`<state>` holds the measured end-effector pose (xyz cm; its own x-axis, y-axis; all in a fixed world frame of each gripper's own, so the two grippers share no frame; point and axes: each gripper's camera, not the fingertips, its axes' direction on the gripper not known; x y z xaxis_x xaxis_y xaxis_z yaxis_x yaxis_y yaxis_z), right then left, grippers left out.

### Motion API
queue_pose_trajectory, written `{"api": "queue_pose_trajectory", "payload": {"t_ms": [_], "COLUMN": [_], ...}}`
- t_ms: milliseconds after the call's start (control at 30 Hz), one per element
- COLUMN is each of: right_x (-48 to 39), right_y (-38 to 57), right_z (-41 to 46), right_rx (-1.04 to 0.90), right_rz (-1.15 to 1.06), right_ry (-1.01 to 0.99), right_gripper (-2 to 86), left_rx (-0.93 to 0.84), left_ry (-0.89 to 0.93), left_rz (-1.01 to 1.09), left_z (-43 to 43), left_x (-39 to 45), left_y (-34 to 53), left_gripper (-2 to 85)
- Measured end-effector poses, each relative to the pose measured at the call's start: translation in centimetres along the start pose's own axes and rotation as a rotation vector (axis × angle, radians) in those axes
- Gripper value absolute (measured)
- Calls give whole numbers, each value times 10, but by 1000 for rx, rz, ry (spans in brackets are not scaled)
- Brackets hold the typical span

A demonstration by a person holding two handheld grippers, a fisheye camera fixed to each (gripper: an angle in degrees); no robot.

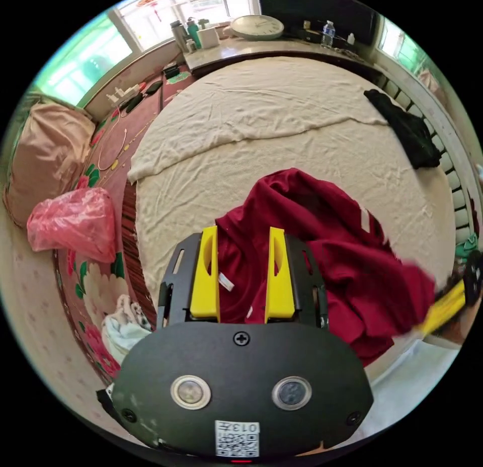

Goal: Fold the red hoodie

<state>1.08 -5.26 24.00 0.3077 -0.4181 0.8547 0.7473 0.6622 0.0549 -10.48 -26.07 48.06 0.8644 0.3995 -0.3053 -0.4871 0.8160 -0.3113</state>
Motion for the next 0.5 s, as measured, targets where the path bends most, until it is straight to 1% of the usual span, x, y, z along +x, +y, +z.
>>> {"api": "queue_pose_trajectory", "payload": {"t_ms": [67,100,133,200,267,333,400,467,500], "right_x": [-68,-78,-86,-67,-14,22,52,80,84], "right_y": [13,17,22,26,28,26,19,5,2], "right_z": [21,23,19,-5,-41,-50,-45,-27,-22], "right_rx": [-148,-171,-168,-52,103,155,154,125,112], "right_rz": [-232,-264,-269,-146,133,267,368,435,445], "right_ry": [-134,-136,-95,27,218,345,420,417,415], "right_gripper": [18,19,27,47,93,124,156,166,166], "left_rx": [-30,-53,-82,-117,-97,-85,-44,20,82], "left_ry": [27,30,35,24,36,17,-10,8,31], "left_rz": [30,40,56,66,48,74,79,67,54], "left_z": [10,17,23,31,29,21,8,-12,-30], "left_x": [-6,-10,-11,-12,-16,-14,-10,-10,-13], "left_y": [-1,0,3,9,18,34,50,69,86], "left_gripper": [144,144,141,133,109,42,22,13,10]}}
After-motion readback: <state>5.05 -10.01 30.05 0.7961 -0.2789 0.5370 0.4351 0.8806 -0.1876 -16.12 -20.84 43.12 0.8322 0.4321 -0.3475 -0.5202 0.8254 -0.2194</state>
